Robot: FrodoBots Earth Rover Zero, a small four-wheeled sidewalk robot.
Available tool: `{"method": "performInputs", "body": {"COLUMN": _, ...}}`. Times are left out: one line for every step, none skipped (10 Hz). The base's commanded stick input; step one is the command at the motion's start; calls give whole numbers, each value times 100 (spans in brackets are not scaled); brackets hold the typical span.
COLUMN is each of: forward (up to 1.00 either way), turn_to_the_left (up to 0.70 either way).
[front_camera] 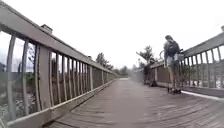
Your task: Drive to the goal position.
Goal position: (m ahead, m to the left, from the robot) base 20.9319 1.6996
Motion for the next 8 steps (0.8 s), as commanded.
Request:
{"method": "performInputs", "body": {"forward": 30, "turn_to_the_left": 0}}
{"method": "performInputs", "body": {"forward": 30, "turn_to_the_left": -28}}
{"method": "performInputs", "body": {"forward": 30, "turn_to_the_left": -75}}
{"method": "performInputs", "body": {"forward": 30, "turn_to_the_left": 0}}
{"method": "performInputs", "body": {"forward": 30, "turn_to_the_left": 0}}
{"method": "performInputs", "body": {"forward": 30, "turn_to_the_left": 0}}
{"method": "performInputs", "body": {"forward": 30, "turn_to_the_left": 0}}
{"method": "performInputs", "body": {"forward": 30, "turn_to_the_left": 0}}
